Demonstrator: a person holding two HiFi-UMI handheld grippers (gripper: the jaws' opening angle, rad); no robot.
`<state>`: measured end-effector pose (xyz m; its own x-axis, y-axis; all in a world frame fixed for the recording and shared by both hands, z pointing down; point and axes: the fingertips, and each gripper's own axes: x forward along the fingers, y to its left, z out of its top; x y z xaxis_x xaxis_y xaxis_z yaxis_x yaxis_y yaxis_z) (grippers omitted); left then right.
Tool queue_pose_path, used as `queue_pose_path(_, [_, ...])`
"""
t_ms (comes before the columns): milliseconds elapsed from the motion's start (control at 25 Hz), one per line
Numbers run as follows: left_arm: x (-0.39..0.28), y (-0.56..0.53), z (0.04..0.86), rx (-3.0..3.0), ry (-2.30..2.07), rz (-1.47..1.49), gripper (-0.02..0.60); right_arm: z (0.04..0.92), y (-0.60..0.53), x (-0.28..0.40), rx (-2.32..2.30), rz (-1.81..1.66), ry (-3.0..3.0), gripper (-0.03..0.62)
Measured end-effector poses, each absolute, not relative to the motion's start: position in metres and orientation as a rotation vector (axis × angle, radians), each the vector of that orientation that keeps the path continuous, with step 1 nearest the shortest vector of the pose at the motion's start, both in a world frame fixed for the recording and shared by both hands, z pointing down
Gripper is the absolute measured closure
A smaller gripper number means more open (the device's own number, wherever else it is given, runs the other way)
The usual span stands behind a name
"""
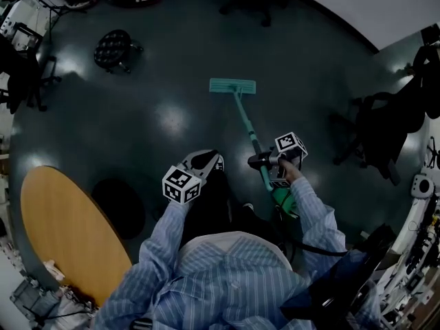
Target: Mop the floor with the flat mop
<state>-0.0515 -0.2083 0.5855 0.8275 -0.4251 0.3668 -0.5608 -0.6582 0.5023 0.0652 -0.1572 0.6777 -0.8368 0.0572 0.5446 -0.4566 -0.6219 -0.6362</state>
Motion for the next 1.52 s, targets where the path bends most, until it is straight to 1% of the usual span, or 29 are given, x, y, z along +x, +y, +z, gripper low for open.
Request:
queue_pose_path(160, [-0.052,-0.234,0.592,2.385,-0.699,0.315,0.566,0.691,-0.216,0.067,0.716,2.450,-1.188,0.537])
queue_pose_path(320, [-0.060,-0.261,0.589,2.348,-0.740,0.281,0.566,0.700,-0.280,0.072,0.731,2.453,-1.197,0.537])
queue_pose_path(720, [-0.070,-0.309,0.617,2.295,-0.762,0.297,0.566,0.734,-0.456,0.057,0.799,2.428,-1.268,0.537])
queue_pose_path(1000, [-0.086,-0.317,0.635,2.243,-0.816,0.282,0.566,0.753,-0.552,0.051,0.871,2.470,-1.285,0.539])
queue_pose_path(1200, [-0.104,-0.302,0.652,2.191,-0.835,0.303,0.566,0.759,-0.587,0.048,0.949,2.561,-1.269,0.540])
queue_pose_path(1520, [-0.103,-0.290,0.642,2.208,-0.841,0.290,0.566,0.755,-0.540,0.053,0.936,2.518,-1.262,0.543])
